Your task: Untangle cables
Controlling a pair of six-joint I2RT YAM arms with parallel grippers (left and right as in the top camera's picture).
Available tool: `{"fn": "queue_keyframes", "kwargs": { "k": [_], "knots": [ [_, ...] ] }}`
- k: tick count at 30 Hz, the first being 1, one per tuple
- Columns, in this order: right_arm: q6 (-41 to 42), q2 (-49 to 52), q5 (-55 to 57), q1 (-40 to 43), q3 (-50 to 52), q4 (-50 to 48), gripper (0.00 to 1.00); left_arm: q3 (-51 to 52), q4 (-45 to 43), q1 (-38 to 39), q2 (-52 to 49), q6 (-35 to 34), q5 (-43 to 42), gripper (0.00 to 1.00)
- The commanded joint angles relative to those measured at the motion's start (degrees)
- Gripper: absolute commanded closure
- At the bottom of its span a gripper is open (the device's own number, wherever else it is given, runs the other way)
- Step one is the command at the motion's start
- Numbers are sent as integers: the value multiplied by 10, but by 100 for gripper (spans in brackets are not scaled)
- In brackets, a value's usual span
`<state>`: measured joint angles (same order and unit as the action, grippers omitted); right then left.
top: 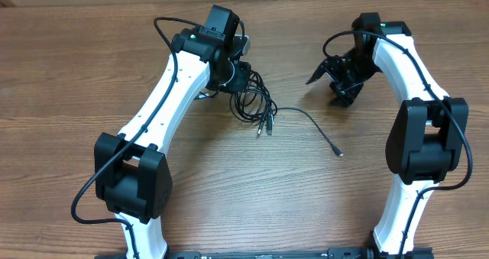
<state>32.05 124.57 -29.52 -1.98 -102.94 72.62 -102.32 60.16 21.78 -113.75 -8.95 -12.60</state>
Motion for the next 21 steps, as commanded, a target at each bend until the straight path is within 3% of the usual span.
{"fn": "queue_keyframes", "kwargs": {
  "k": [1,3,4,11,21],
  "knots": [
    [-55,-8,-120,-9,2,-4,45,0,-3,3,6,-11,-23,96],
    [-33,-8,-128,-19,2,-5,63,0,-7,3,6,-53,-23,96],
    [-19,-8,-128,-25,2,-5,65,0,-9,3,6,-70,-23,96],
    [127,-8,-118,-89,2,-56,64,0,-12,3,6,-188,-23,96],
    [356,-8,56,-180,2,-134,61,0,-5,3,6,-204,-66,96]
  ]
}}
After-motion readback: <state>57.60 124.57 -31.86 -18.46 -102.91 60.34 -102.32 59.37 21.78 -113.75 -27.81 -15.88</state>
